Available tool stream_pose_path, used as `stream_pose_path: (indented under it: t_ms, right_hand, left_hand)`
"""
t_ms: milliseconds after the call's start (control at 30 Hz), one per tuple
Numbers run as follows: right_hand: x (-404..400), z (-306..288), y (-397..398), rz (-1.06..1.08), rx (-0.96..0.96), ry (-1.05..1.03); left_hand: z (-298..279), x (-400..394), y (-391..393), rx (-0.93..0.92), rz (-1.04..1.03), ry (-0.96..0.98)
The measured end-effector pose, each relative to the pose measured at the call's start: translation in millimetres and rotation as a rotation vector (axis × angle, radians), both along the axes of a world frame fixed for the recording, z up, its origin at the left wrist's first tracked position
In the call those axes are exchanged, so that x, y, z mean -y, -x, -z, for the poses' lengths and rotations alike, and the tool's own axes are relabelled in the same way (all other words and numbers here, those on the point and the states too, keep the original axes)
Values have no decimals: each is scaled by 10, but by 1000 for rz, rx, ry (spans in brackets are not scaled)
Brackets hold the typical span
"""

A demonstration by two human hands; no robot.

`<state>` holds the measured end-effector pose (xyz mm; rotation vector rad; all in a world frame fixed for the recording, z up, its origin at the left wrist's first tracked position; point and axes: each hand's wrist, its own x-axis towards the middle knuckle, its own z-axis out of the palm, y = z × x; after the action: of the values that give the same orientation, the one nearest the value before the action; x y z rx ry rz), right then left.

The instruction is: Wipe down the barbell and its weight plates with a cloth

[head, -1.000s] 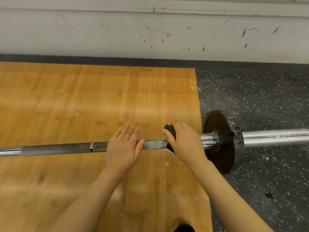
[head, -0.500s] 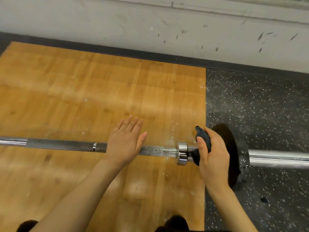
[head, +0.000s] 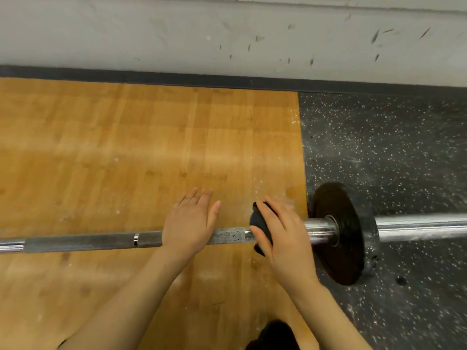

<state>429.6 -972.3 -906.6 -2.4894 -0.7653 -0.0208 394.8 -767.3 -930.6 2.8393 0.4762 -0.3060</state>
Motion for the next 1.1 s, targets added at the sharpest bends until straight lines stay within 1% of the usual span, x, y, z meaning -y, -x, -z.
stream_pose_path:
  t_ms: [100,300,433,600,667,800,867,967,1100]
  right_hand:
    - [-78,65,2,-9,11,118]
    - [109,95,344,39,55,126]
    - [26,30,307,83,-43,120]
    - [-160,-11,-33,94,-187,220]
    - [-138,-9,-24,69,-167,221]
    - [89,35,190,8,-38,157]
    - [245,78,233,54,23,138]
    - [368,118,189,173,40,101]
    - [252,158,198,150,53,59]
  left_hand:
    - [-4,12,10,-8,-3,12]
    - [18,14,67,-29,34,0]
    - [31,44,100,-71,44,-48]
    - [28,57,137,-67,43,-36]
    - [13,60,138,-59,33,-17]
    - [-4,56,148,-36,19,-7]
    - [-1,49,145,-35,30,-10]
    - [1,42,122,-35,36,-5]
    - [-15,44,110,-18,36,-10]
